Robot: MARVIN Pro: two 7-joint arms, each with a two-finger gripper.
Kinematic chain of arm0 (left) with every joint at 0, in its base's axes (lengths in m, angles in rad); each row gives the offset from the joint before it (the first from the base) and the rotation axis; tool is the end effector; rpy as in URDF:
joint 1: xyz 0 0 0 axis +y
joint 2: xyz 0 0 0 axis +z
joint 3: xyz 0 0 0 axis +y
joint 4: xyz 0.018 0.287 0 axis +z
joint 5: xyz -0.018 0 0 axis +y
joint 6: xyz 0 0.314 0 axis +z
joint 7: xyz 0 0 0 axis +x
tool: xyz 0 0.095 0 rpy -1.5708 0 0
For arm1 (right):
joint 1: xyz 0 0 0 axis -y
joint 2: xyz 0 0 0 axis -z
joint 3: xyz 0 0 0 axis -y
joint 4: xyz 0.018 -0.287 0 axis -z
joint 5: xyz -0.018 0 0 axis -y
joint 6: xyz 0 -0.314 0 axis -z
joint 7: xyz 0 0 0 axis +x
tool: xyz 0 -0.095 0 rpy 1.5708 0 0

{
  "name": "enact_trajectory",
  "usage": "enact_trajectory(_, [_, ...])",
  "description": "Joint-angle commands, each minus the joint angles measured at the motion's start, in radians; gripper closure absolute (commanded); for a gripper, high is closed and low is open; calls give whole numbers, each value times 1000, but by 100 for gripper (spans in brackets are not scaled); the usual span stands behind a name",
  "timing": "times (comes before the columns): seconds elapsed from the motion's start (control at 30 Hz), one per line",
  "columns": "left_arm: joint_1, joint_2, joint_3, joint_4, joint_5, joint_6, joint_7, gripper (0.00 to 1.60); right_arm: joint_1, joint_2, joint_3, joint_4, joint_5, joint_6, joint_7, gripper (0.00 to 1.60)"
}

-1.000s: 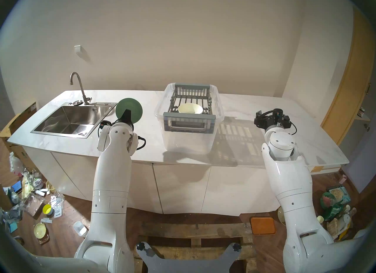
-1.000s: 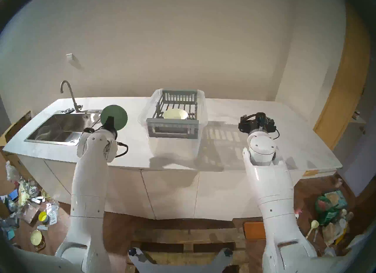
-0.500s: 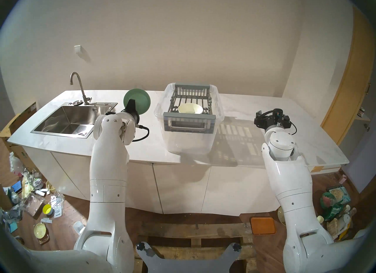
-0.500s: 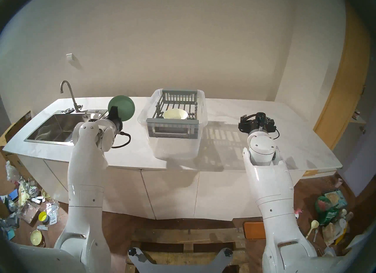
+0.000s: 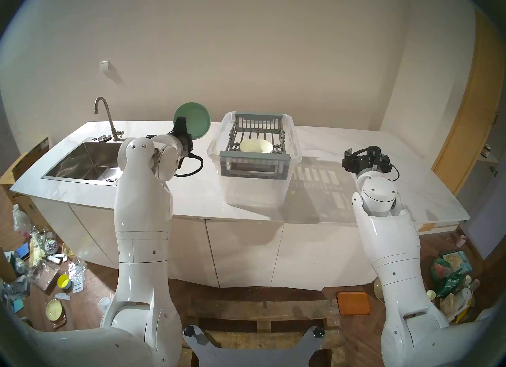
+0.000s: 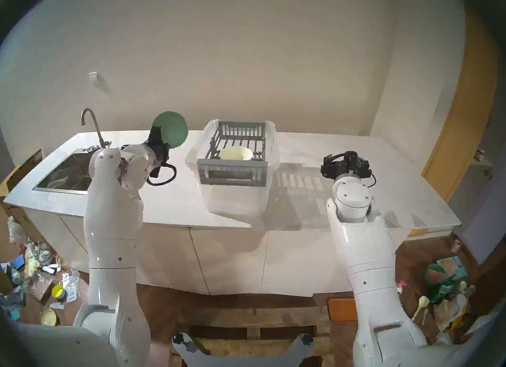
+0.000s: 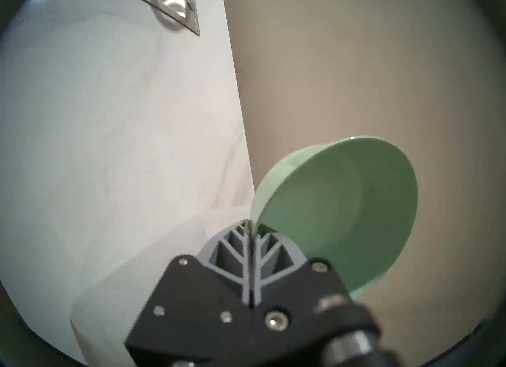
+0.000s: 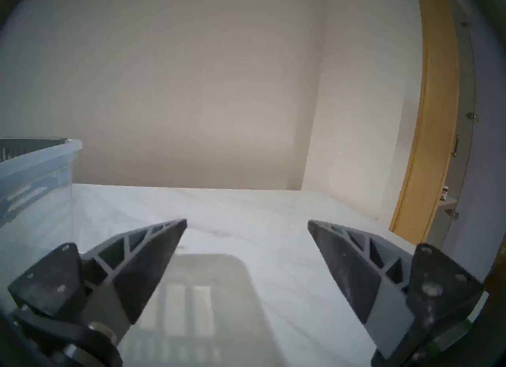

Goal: Place the plate or bowl neatly into the plate slot of the drying rack

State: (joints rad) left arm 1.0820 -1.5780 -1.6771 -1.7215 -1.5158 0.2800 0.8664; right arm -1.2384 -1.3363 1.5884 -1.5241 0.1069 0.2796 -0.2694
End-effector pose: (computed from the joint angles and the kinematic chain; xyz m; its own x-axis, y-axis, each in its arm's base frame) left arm 0.5038 0.0273 -0.0960 0.1023 0.9830 0.1526 0.2279 -0.1724 0.9583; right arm 0.5035 -0.1107 -0.1806 -0.0061 0.1136 0.9935 -0.3261 -0.9394 0.1054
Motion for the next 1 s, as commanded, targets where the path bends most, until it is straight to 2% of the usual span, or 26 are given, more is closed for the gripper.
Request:
enact_trajectory(0.0, [-81, -28, 19, -17, -68, 42, 19, 160, 21, 1, 1, -27, -2, -16, -2, 0])
enact_trajectory(0.27, [-201, -62, 44, 54, -136, 42, 91, 160, 20, 1, 1, -27, -2, -17, -2, 0])
enact_trajectory(0.43, [-304, -100, 34, 162, -190, 20, 154, 160, 20, 1, 2, -28, -3, -18, -2, 0])
enact_trajectory(0.53, [-382, -120, 15, 267, -213, -6, 180, 160, 20, 1, 2, -28, -2, -18, -2, 0])
enact_trajectory(0.6, [-402, -123, 12, 295, -214, -14, 180, 160, 20, 1, 2, -27, -2, -17, -2, 0])
enact_trajectory(0.63, [-448, -129, 3, 357, -213, -27, 173, 160, 20, 1, 2, -27, -2, -16, -2, 0])
enact_trajectory(0.7, [-459, -131, 2, 376, -212, -39, 162, 160, 21, 1, 1, -27, -2, -16, -2, 0])
enact_trajectory(0.73, [-510, -130, -1, 444, -197, -54, 156, 160, 21, 1, 1, -27, -2, -15, -2, 0])
enact_trajectory(0.77, [-503, -127, 7, 441, -191, -61, 144, 160, 21, 1, 1, -26, -2, -15, -2, 0])
enact_trajectory(0.8, [-548, -131, -6, 505, -207, -58, 156, 160, 21, 1, 1, -26, -2, -14, -2, 0])
enact_trajectory(0.83, [-537, -129, 3, 500, -201, -64, 141, 160, 21, 1, 1, -26, -2, -14, -2, 0])
enact_trajectory(0.87, [-567, -132, -1, 542, -197, -68, 151, 160, 21, 1, 1, -26, -2, -14, -2, 0])
enact_trajectory(0.93, [-568, -133, 0, 555, -200, -74, 140, 160, 21, 1, 1, -26, -2, -15, -2, 0])
enact_trajectory(0.97, [-593, -133, 1, 595, -194, -78, 133, 160, 21, 1, 1, -26, -2, -15, -2, 0])
